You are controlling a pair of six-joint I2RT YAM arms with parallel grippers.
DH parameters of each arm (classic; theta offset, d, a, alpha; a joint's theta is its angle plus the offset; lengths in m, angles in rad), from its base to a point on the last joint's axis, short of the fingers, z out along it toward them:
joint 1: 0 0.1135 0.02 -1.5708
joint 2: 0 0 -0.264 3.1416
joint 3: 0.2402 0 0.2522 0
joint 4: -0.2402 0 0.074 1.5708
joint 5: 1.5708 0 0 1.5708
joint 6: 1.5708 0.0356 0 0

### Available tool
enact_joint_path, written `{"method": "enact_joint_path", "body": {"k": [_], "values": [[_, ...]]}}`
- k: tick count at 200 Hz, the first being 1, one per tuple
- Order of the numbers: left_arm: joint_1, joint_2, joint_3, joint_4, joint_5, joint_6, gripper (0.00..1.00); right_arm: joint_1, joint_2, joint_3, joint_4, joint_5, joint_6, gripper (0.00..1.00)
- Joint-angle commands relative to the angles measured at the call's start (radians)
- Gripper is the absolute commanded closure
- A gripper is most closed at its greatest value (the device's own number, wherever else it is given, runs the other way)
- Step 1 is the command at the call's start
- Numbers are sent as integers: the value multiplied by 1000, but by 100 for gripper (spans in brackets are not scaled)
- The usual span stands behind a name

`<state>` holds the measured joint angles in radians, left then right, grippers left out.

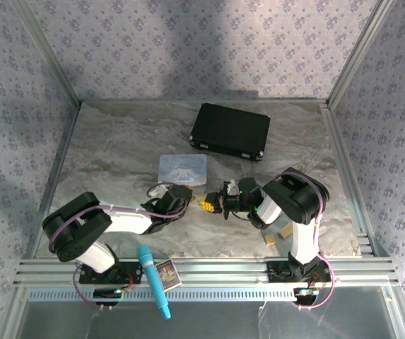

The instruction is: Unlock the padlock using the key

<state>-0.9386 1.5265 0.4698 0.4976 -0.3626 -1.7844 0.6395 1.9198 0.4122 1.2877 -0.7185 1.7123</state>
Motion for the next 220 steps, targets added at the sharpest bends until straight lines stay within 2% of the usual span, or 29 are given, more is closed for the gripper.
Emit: {"method": "enact_joint_path", "body": {"k": [1,57,87,105,122,134,164,191,220], "values": [[-48,-41,15,135,208,-30,100,-9,-1,43,105,104,-8,100],[-55,-37,57,40,197,-6,100,33,-8,71,105,99,1,100],[-58,-46,58,-44,156,-19,100,36,-23,23,97,113,-16,100],[-52,-63,79,-159,120,-2,94,16,-27,-31,98,126,-33,100],[-51,-52,87,-179,117,11,92,5,-44,-59,79,128,-54,100],[-51,-32,97,-181,128,15,89,5,-70,-69,37,130,-77,100],[-51,20,122,-221,142,19,76,-7,-182,-107,-115,169,-165,100],[-55,50,123,-219,149,7,73,-35,-315,-117,-354,176,-268,100],[-61,48,131,-249,147,14,61,-52,-434,-84,-597,180,-378,100]]}}
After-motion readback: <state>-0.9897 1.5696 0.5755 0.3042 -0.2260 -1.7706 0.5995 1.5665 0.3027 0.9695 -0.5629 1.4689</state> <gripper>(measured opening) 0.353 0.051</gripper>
